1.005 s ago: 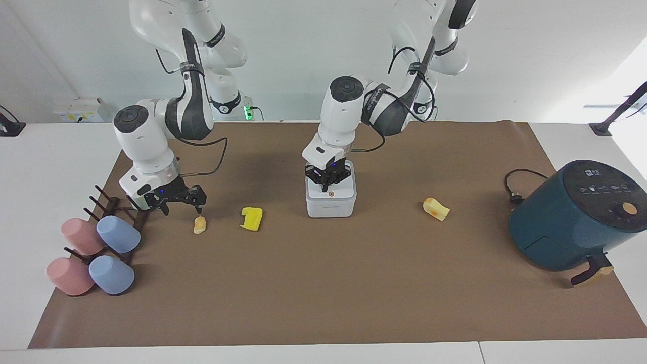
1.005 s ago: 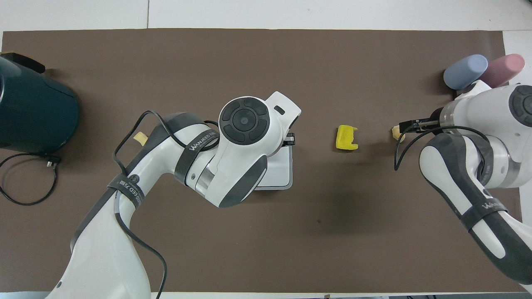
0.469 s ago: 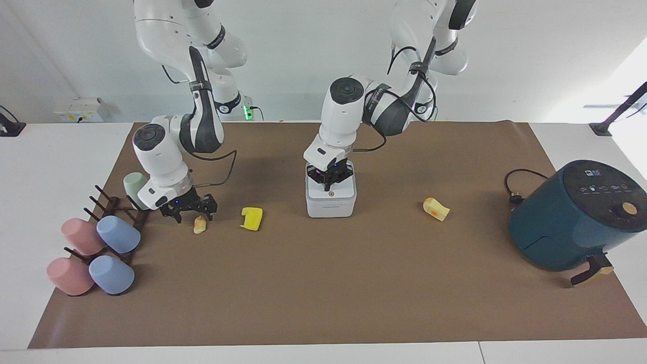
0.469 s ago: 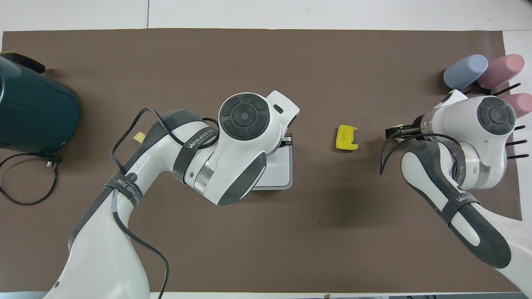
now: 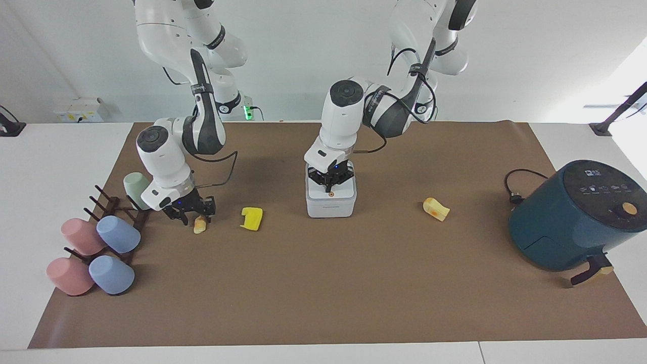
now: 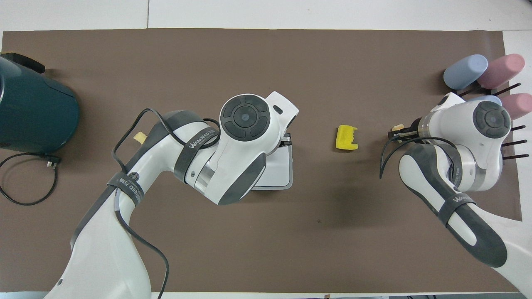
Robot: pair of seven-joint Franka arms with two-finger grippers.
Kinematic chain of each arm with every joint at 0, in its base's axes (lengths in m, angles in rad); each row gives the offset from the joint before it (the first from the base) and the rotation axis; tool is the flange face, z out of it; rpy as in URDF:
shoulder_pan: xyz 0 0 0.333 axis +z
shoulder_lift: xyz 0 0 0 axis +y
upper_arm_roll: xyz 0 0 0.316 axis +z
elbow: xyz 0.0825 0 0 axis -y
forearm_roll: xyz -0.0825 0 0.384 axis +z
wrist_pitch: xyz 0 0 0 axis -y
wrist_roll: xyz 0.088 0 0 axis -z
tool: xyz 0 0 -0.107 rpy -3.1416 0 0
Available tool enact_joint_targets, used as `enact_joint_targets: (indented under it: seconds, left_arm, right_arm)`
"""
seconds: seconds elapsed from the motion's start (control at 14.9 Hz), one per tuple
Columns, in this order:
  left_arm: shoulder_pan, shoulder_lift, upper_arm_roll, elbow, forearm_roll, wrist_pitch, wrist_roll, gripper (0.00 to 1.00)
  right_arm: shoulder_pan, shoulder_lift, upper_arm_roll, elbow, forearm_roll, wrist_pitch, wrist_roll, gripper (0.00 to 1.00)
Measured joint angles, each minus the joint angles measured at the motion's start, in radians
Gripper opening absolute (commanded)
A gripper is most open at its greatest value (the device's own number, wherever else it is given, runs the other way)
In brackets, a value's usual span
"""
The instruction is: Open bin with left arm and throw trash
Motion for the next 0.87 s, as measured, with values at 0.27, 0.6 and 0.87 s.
enact_joint_targets:
  seconds: [0.27, 0.6, 0.87]
  left_arm:
    - [-0.002, -0.007, -0.004, -0.015, 0.019, 0.017, 0.000, 0.00]
    - [0.005, -0.032, 0.005, -0.013, 0.020, -0.006, 0.006, 0.00]
    - [0.063, -0.148, 0.014, 0.006, 0.020, -0.148, 0.077, 0.00]
  right_arm:
    - [0.001, -0.004, 0.000, -0.001, 0.000, 0.006, 0.000, 0.00]
    - [0.065, -0.079, 0.002, 0.010, 0.000, -0.022, 0.126, 0.00]
    - [0.148, -0.155, 0.004, 0.087, 0.001, -0.192, 0.272, 0.00]
